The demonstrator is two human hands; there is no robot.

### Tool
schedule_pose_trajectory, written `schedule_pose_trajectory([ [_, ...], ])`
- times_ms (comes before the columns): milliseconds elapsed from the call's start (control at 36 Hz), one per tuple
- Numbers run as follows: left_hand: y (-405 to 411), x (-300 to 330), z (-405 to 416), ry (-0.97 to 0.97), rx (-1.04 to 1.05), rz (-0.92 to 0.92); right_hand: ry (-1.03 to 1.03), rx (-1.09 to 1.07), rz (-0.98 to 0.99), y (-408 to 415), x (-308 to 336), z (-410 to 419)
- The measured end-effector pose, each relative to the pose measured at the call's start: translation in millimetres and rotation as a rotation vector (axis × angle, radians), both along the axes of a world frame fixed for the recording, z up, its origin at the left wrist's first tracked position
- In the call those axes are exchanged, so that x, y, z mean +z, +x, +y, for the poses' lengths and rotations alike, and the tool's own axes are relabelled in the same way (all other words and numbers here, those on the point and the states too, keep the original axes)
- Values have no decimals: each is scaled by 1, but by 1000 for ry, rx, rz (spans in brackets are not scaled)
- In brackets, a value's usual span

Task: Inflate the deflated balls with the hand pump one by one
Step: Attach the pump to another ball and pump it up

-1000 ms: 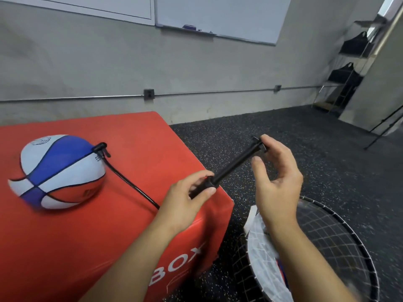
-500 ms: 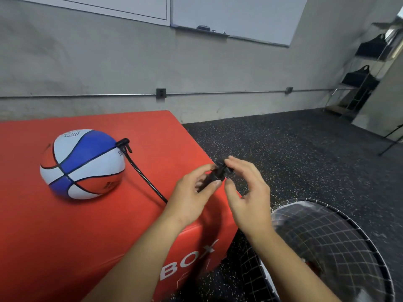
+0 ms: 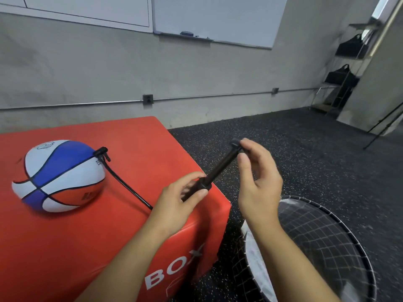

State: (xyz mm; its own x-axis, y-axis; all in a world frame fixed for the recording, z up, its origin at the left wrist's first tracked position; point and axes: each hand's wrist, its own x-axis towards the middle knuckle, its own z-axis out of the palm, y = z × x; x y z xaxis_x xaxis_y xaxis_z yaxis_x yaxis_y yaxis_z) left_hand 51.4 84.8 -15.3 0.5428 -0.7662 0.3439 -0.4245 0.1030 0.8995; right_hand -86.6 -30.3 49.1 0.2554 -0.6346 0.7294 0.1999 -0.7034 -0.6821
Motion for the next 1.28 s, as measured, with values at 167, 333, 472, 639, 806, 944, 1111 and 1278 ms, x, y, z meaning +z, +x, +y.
schedule_pose_trajectory([
  [167, -9, -2, -8, 31, -20, -59, 114, -103, -86, -22, 15, -18],
  [333, -9, -4, -10, 8, 0, -32, 70, -47, -34, -19, 16, -21],
  [472, -3, -1, -5, 0, -33, 18, -5, -45, -52, -13, 12, -16],
  [639, 2, 3, 4, -31, -42, 88, -119, 31, 40, 5, -4, -3],
  [806, 6, 5, 11, -50, -29, 141, -158, 92, 126, 18, -21, 12],
  [944, 4, 9, 14, -81, -9, 158, -189, 111, 182, 26, -35, 22],
  [1111, -1, 11, 14, -91, 7, 147, -179, 106, 208, 24, -37, 26],
  [1278, -4, 13, 11, -65, 7, 121, -156, 78, 170, 14, -21, 19],
])
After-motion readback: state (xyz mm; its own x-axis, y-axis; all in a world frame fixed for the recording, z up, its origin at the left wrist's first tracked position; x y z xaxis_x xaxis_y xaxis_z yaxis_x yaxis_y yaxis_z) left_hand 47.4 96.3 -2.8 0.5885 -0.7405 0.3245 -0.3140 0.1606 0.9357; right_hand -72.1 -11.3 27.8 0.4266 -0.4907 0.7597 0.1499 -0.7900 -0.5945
